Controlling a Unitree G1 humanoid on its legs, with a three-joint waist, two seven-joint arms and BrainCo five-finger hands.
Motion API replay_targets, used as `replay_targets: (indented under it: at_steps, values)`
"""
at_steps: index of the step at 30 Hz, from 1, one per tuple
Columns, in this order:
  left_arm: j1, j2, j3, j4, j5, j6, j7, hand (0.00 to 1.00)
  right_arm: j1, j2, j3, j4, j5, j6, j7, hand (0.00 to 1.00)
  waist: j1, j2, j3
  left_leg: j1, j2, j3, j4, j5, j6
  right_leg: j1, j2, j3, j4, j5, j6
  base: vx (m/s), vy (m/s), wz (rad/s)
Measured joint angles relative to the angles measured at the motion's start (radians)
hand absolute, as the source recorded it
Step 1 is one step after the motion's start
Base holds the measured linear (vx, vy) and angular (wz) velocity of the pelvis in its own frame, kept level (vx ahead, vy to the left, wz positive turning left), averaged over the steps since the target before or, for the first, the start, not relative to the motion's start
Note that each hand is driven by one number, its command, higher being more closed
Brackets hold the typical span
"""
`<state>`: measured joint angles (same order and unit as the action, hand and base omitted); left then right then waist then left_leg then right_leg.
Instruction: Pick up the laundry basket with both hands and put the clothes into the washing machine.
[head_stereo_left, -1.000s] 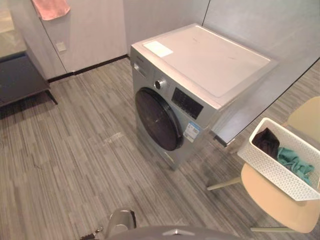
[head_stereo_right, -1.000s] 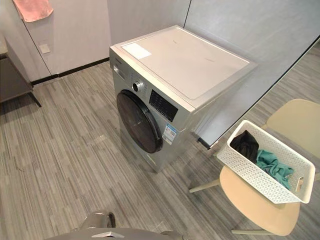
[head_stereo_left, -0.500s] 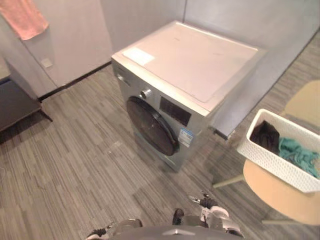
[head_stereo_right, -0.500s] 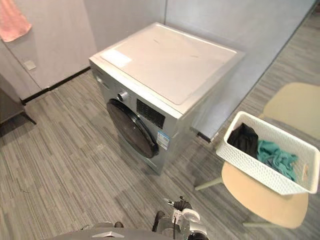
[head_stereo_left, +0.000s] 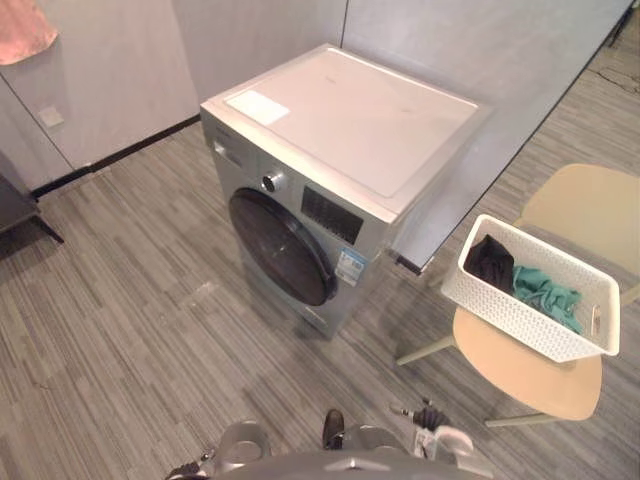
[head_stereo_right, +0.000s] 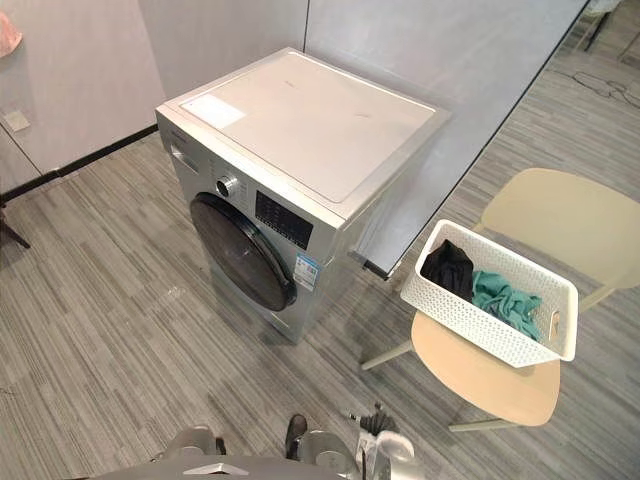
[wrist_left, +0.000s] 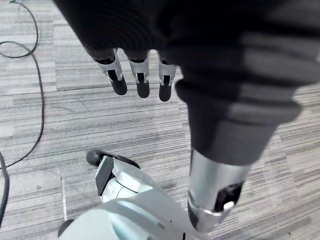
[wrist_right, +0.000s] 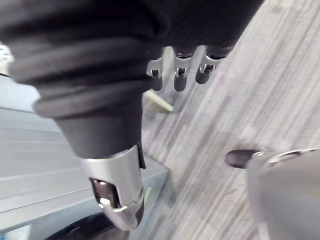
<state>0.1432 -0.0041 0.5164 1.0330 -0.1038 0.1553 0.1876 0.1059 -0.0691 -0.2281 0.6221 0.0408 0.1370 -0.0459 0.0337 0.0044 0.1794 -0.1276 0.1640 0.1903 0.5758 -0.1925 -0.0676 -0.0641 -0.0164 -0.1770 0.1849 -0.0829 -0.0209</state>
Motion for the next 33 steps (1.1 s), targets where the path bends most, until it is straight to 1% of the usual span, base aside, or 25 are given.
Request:
replay_targets:
  at_steps: [1, 2, 3, 4, 5, 6, 7, 8, 9, 10, 11, 12, 13, 15, 16, 18, 19, 21, 24, 26, 29, 31, 33]
  values:
    - [-0.001, -0.007, -0.012, 0.0, 0.0, 0.001, 0.003, 0.0, 0.0, -0.011, 0.022, -0.062, -0.001, -0.001, -0.001, 0.0, -0.001, 0.019, -0.004, -0.001, 0.008, -0.008, -0.049, -0.011, 0.01, 0.0, -0.002, 0.014, -0.01, 0.004, 0.008, -0.01, 0.118, -0.34]
    - [-0.001, -0.01, -0.012, 0.0, 0.0, 0.0, 0.004, 0.0, -0.003, -0.016, 0.035, -0.088, -0.001, -0.002, 0.0, 0.0, -0.001, 0.024, -0.005, 0.0, 0.009, -0.017, -0.083, -0.011, 0.011, 0.0, -0.004, 0.022, -0.017, 0.007, 0.012, 0.0, 0.2, -0.31]
    - [-0.001, -0.011, -0.012, -0.001, 0.001, 0.0, 0.005, 0.0, -0.008, -0.021, 0.07, -0.137, -0.001, -0.003, 0.001, 0.0, 0.001, 0.025, -0.006, 0.003, 0.004, -0.04, -0.168, -0.009, 0.01, -0.003, -0.017, 0.035, -0.028, 0.015, 0.024, 0.0, 0.274, -0.32]
    - [0.002, -0.013, -0.012, 0.0, 0.002, 0.002, 0.008, 0.0, -0.009, -0.023, 0.1, -0.19, -0.002, -0.007, 0.002, 0.0, 0.002, 0.029, -0.009, 0.015, 0.002, -0.083, -0.258, -0.001, -0.005, -0.011, -0.02, 0.051, -0.034, 0.023, 0.039, 0.01, 0.293, -0.35]
    - [0.006, -0.016, -0.012, 0.001, 0.002, 0.004, 0.009, 0.0, -0.01, -0.027, 0.112, -0.215, -0.002, -0.008, 0.002, 0.0, 0.002, 0.038, -0.013, 0.025, 0.005, -0.104, -0.303, 0.004, -0.015, -0.017, -0.017, 0.056, -0.036, 0.029, 0.049, 0.01, 0.21, -0.32]
    - [0.009, -0.018, -0.012, 0.004, 0.004, 0.009, 0.011, 0.0, -0.014, -0.031, 0.13, -0.231, -0.004, -0.015, 0.002, 0.0, 0.001, 0.049, -0.021, 0.029, 0.0, -0.108, -0.316, 0.049, -0.044, -0.016, -0.018, 0.069, -0.043, 0.038, 0.063, 0.04, 0.214, -0.33]
    - [0.017, -0.014, -0.026, 0.01, 0.011, 0.013, 0.017, 0.0, -0.012, -0.024, 0.154, -0.248, -0.009, -0.017, 0.004, 0.0, 0.006, 0.038, -0.027, 0.035, -0.017, -0.099, -0.328, 0.054, -0.04, 0.014, -0.03, 0.086, -0.089, 0.06, 0.082, 0.1, 0.303, -0.3]
    - [0.028, 0.006, -0.049, 0.011, 0.013, 0.017, 0.019, 0.0, -0.012, -0.015, 0.179, -0.27, -0.009, -0.017, 0.007, 0.0, 0.005, 0.022, -0.038, 0.054, -0.044, -0.077, -0.365, 0.057, -0.036, 0.027, -0.056, 0.093, -0.118, 0.088, 0.093, 0.12, 0.29, -0.18]
    - [0.03, 0.014, -0.058, 0.011, 0.025, 0.022, 0.018, 0.0, -0.011, -0.016, 0.189, -0.288, -0.01, -0.017, 0.01, 0.0, 0.003, 0.012, -0.044, 0.065, -0.06, -0.076, -0.387, 0.062, -0.028, 0.03, -0.069, 0.094, -0.127, 0.094, 0.098, 0.12, 0.218, 0.01]
    - [0.031, 0.026, -0.082, 0.01, 0.044, 0.023, 0.018, 0.0, -0.012, -0.018, 0.191, -0.329, -0.01, -0.018, 0.014, 0.0, 0.002, 0.0, -0.059, 0.081, -0.088, -0.073, -0.427, 0.074, -0.012, 0.033, -0.089, 0.102, -0.138, 0.098, 0.105, 0.11, 0.138, 0.04]
    - [0.032, 0.033, -0.104, 0.01, 0.053, 0.023, 0.017, 0.0, -0.024, -0.025, 0.196, -0.357, -0.011, -0.025, 0.014, 0.0, 0.006, -0.004, -0.07, 0.096, -0.105, -0.057, -0.453, 0.085, -0.001, 0.033, -0.103, 0.112, -0.144, 0.101, 0.11, 0.15, 0.158, -0.02]
    - [0.035, 0.033, -0.111, 0.01, 0.058, 0.023, 0.017, 0.0, -0.035, -0.028, 0.204, -0.367, -0.011, -0.025, 0.014, 0.0, 0.007, -0.001, -0.076, 0.1, -0.109, -0.05, -0.46, 0.097, 0.0, 0.033, -0.108, 0.116, -0.147, 0.103, 0.117, 0.19, 0.177, -0.18]
    - [0.037, 0.034, -0.121, 0.01, 0.067, 0.024, 0.016, 0.0, -0.061, -0.035, 0.226, -0.375, -0.011, -0.027, 0.014, 0.0, 0.007, -0.007, -0.086, 0.11, -0.118, -0.042, -0.46, 0.109, 0.007, 0.04, -0.114, 0.127, -0.154, 0.102, 0.122, 0.13, 0.113, -0.22]
    - [0.036, 0.04, -0.13, 0.009, 0.067, 0.024, 0.016, 0.0, -0.092, -0.044, 0.273, -0.376, -0.016, -0.027, 0.017, 0.0, 0.015, 0.0, -0.089, 0.133, -0.128, -0.016, -0.459, 0.111, 0.02, 0.048, -0.122, 0.145, -0.168, 0.113, 0.139, 0.2, 0.117, -0.3]
    - [0.033, 0.041, -0.144, 0.007, 0.067, 0.024, 0.016, 0.0, -0.102, -0.045, 0.298, -0.384, -0.033, -0.027, 0.02, 0.0, 0.015, 0.005, -0.095, 0.132, -0.136, -0.013, -0.459, 0.109, 0.021, 0.049, -0.127, 0.148, -0.178, 0.115, 0.141, 0.22, 0.114, -0.21]
    - [0.024, 0.041, -0.158, 0.0, 0.068, 0.024, 0.014, 0.0, -0.105, -0.049, 0.327, -0.413, -0.043, -0.027, 0.028, 0.0, 0.016, 0.007, -0.096, 0.13, -0.141, -0.017, -0.464, 0.108, 0.024, 0.049, -0.133, 0.144, -0.186, 0.116, 0.142, 0.12, 0.029, 0.0]
    - [0.022, 0.044, -0.165, -0.001, 0.07, 0.024, 0.006, 0.0, -0.115, -0.057, 0.349, -0.418, -0.043, -0.027, 0.05, 0.0, 0.015, 0.007, -0.096, 0.131, -0.141, -0.023, -0.467, 0.106, 0.026, 0.056, -0.132, 0.138, -0.194, 0.117, 0.144, 0.1, -0.001, 0.06]
    - [0.017, 0.046, -0.166, 0.0, 0.07, 0.029, 0.002, 0.0, -0.123, -0.075, 0.378, -0.418, -0.043, -0.027, 0.066, 0.0, 0.016, 0.006, -0.096, 0.141, -0.139, -0.026, -0.48, 0.106, 0.026, 0.063, -0.128, 0.136, -0.199, 0.117, 0.144, 0.06, -0.019, 0.04]
    - [0.014, 0.049, -0.169, 0.0, 0.071, 0.035, 0.0, 0.0, -0.142, -0.097, 0.452, -0.416, -0.043, -0.027, 0.095, 0.0, 0.021, -0.001, -0.092, 0.143, -0.131, -0.026, -0.492, 0.106, 0.026, 0.06, -0.117, 0.133, -0.201, 0.117, 0.144, 0.02, -0.037, -0.03]
    - [0.011, 0.056, -0.176, 0.0, 0.072, 0.04, 0.0, 0.0, -0.155, -0.101, 0.487, -0.408, -0.042, -0.027, 0.104, 0.0, 0.022, -0.01, -0.086, 0.139, -0.127, -0.027, -0.492, 0.106, 0.026, 0.055, -0.115, 0.132, -0.204, 0.117, 0.144, -0.05, -0.052, -0.03]
    - [0.004, 0.067, -0.176, 0.0, 0.088, 0.041, 0.0, 0.0, -0.188, -0.105, 0.54, -0.385, -0.039, -0.025, 0.113, 0.0, 0.025, -0.031, -0.075, 0.108, -0.127, -0.029, -0.491, 0.116, 0.024, 0.025, -0.114, 0.129, -0.205, 0.125, 0.142, -0.08, -0.035, 0.0]
    - [-0.004, 0.075, -0.176, 0.0, 0.088, 0.042, 0.001, 0.0, -0.224, -0.109, 0.56, -0.338, -0.038, -0.023, 0.126, 0.0, 0.026, -0.043, -0.063, 0.096, -0.129, -0.042, -0.491, 0.124, 0.025, 0.024, -0.116, 0.119, -0.213, 0.133, 0.143, -0.07, -0.028, 0.17]
    - [-0.012, 0.082, -0.181, -0.001, 0.088, 0.042, 0.003, 0.0, -0.267, -0.109, 0.566, -0.294, -0.038, -0.02, 0.128, 0.0, 0.036, -0.06, -0.048, 0.086, -0.131, -0.056, -0.491, 0.13, 0.025, 0.023, -0.118, 0.108, -0.217, 0.138, 0.142, -0.08, -0.022, 0.18]
